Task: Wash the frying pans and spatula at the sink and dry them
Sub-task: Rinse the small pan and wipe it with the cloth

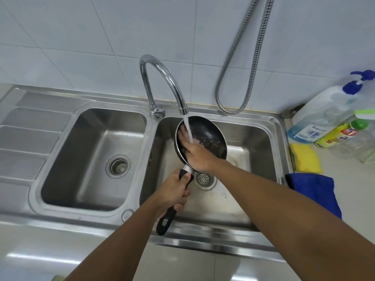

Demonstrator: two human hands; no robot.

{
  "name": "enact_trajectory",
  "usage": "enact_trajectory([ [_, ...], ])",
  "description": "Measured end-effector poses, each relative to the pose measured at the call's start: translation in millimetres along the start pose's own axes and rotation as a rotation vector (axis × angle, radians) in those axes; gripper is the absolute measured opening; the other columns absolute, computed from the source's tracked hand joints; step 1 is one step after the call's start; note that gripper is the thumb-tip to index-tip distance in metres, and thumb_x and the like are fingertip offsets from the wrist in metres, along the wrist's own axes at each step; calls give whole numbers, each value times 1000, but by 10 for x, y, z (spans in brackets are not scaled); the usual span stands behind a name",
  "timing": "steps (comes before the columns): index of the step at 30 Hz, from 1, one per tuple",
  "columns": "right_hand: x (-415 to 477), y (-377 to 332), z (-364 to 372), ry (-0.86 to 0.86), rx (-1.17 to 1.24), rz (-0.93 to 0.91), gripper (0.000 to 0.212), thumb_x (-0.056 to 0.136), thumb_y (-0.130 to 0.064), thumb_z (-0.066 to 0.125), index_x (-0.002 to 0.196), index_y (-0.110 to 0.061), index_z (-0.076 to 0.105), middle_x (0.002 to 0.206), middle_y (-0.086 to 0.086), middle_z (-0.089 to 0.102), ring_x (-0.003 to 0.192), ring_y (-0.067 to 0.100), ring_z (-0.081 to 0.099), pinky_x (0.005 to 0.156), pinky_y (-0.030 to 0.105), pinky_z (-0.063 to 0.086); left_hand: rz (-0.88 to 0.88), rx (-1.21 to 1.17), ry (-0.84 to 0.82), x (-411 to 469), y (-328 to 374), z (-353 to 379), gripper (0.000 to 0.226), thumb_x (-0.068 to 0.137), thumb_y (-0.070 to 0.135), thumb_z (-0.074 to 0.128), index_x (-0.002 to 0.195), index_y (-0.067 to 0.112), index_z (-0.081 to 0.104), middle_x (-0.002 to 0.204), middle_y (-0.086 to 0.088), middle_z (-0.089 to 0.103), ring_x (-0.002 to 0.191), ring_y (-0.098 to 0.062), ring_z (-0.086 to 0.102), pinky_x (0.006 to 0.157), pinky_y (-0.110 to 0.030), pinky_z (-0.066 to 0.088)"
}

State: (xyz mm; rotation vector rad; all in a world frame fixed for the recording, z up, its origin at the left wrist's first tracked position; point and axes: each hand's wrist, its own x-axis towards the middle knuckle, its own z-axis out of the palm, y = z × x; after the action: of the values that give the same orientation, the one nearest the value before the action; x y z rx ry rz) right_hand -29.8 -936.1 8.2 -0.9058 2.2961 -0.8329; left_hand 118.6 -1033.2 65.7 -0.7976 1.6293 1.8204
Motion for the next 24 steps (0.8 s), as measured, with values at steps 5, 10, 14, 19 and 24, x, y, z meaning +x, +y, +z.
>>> enact_trajectory([
  [5, -356, 202, -25, -125, 4, -79, 56, 97, 0, 39, 149, -20, 47, 161, -10, 32, 150, 4, 24, 127, 33, 15, -18, -78, 43, 21, 5, -203, 18, 111, 36, 41, 112, 20, 48, 70, -3, 46, 42, -7, 32, 33, -21, 26],
  [10, -364, 505, -249, 4, -248, 78, 66, 97, -6, 47, 159, -11, 25, 167, 5, 16, 154, 19, 18, 123, 24, 18, -17, -64, 8, -8, 3, -179, 17, 111, 36, 41, 112, 20, 48, 72, -4, 45, 42, -7, 30, 32, -21, 26],
  [14, -111, 438, -250, 63, -192, 117, 76, 93, 9, 40, 161, -7, 11, 168, 10, -6, 156, 24, -3, 125, 28, 0, -10, -47, -34, -25, 2, -54, 19, 111, 37, 41, 112, 19, 47, 70, -2, 45, 42, -8, 30, 33, -21, 25],
  [19, -194, 289, -120, -88, -43, -114, 77, 84, 22, 39, 154, -10, 37, 166, 0, 16, 153, 14, 13, 125, 27, 5, -2, -40, 13, 27, 66, -87, 17, 111, 36, 39, 113, 22, 47, 68, -1, 45, 41, -8, 32, 34, -21, 25],
  [24, -378, 416, -416, 54, -72, 29, 43, 88, 8, 48, 106, -15, 79, 119, 2, 74, 102, 14, 70, 100, 43, 54, -13, -41, 42, 16, -34, -221, 17, 111, 36, 39, 114, 21, 48, 71, -3, 45, 43, -8, 32, 35, -21, 25],
])
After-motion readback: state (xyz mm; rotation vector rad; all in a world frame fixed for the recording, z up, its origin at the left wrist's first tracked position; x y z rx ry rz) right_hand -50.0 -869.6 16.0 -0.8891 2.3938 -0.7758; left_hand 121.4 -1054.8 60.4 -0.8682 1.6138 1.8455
